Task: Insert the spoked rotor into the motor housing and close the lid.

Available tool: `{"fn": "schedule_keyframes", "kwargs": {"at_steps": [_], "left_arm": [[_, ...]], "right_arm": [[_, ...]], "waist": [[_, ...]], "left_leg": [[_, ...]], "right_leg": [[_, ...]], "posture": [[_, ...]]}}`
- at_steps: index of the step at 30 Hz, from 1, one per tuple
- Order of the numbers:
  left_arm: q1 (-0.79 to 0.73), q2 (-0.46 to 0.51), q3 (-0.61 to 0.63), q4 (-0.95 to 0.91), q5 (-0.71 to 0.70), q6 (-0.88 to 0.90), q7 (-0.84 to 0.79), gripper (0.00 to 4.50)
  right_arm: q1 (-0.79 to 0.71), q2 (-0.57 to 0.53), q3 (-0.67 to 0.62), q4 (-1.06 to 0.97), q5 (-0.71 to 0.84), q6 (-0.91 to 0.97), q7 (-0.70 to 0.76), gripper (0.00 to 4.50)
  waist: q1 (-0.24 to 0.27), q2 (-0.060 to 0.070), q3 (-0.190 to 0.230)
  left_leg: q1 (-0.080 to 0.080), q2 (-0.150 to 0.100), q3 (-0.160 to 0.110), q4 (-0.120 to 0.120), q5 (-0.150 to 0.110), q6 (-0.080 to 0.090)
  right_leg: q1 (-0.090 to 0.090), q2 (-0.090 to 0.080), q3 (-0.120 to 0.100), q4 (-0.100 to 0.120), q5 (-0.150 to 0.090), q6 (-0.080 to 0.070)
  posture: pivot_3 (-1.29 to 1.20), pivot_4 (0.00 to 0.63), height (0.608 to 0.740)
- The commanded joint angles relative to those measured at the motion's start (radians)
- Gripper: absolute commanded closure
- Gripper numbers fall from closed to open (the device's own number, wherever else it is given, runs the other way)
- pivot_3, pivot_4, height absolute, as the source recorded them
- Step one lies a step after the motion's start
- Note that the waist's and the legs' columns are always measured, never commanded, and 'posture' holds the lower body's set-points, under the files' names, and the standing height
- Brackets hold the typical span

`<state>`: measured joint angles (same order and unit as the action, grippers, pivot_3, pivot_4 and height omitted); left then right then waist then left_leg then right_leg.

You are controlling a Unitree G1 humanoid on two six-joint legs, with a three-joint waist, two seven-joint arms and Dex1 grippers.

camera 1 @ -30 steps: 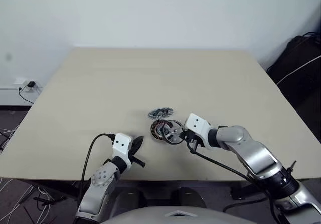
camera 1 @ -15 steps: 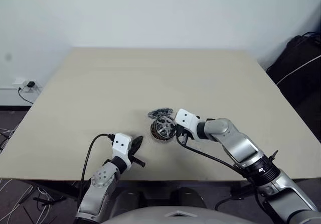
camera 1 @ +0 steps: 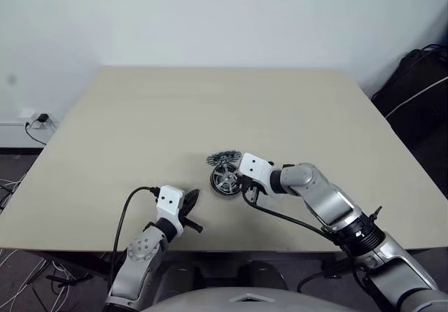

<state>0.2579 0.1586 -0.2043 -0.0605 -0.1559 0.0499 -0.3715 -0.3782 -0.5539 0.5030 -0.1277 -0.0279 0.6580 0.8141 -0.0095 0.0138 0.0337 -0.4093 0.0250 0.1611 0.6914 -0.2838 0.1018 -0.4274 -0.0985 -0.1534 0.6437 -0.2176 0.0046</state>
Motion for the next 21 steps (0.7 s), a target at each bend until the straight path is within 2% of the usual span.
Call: {"fn": "schedule_keyframes", "kwargs": {"at_steps": [1, 11, 14, 18, 21], "left_arm": [[-0.004, -0.007, 0.003, -0.050, 0.005, -0.026, 0.001, 4.50], [-0.008, -0.008, 0.001, -0.046, 0.005, -0.026, -0.001, 4.50], [-0.008, -0.008, 0.001, -0.046, 0.005, -0.026, -0.001, 4.50], [-0.006, -0.008, 0.001, -0.045, 0.005, -0.027, -0.001, 4.50], [-0.005, -0.007, 0.001, -0.045, 0.005, -0.028, -0.002, 4.50]], "right_arm": [[-0.025, -0.003, -0.027, -0.004, -0.004, -0.015, 0.007, 4.48], [-0.026, -0.004, -0.014, 0.001, -0.015, -0.007, 0.019, 4.48], [-0.027, 0.003, -0.017, -0.007, -0.011, -0.003, 0.019, 3.72], [-0.025, 0.009, -0.038, -0.026, -0.006, -0.009, 0.005, 2.45], [-0.021, 0.005, -0.057, -0.047, 0.009, -0.010, 0.009, 2.45]], "waist": [[0.000, 0.000, 0.000], [0.000, 0.000, 0.000], [0.000, 0.000, 0.000], [-0.001, 0.000, 0.000], [0.000, 0.000, 0.000]], "left_leg": [[0.000, 0.000, 0.000, 0.000, 0.000, 0.000], [0.000, 0.000, 0.000, 0.000, 0.000, 0.000], [0.000, 0.000, 0.000, 0.000, 0.000, 0.000], [0.000, 0.000, 0.000, 0.000, 0.000, 0.000], [0.000, 0.000, 0.000, 0.000, 0.000, 0.000]], "right_leg": [[0.000, 0.000, 0.000, 0.000, 0.000, 0.000], [0.000, 0.000, 0.000, 0.000, 0.000, 0.000], [0.000, 0.000, 0.000, 0.000, 0.000, 0.000], [0.000, 0.000, 0.000, 0.000, 0.000, 0.000], [0.000, 0.000, 0.000, 0.000, 0.000, 0.000]], "posture": [[0.00, 0.000, 0.740], [0.00, 0.000, 0.740], [0.00, 0.000, 0.740], [0.00, 0.000, 0.740], [0.00, 0.000, 0.740]]}}
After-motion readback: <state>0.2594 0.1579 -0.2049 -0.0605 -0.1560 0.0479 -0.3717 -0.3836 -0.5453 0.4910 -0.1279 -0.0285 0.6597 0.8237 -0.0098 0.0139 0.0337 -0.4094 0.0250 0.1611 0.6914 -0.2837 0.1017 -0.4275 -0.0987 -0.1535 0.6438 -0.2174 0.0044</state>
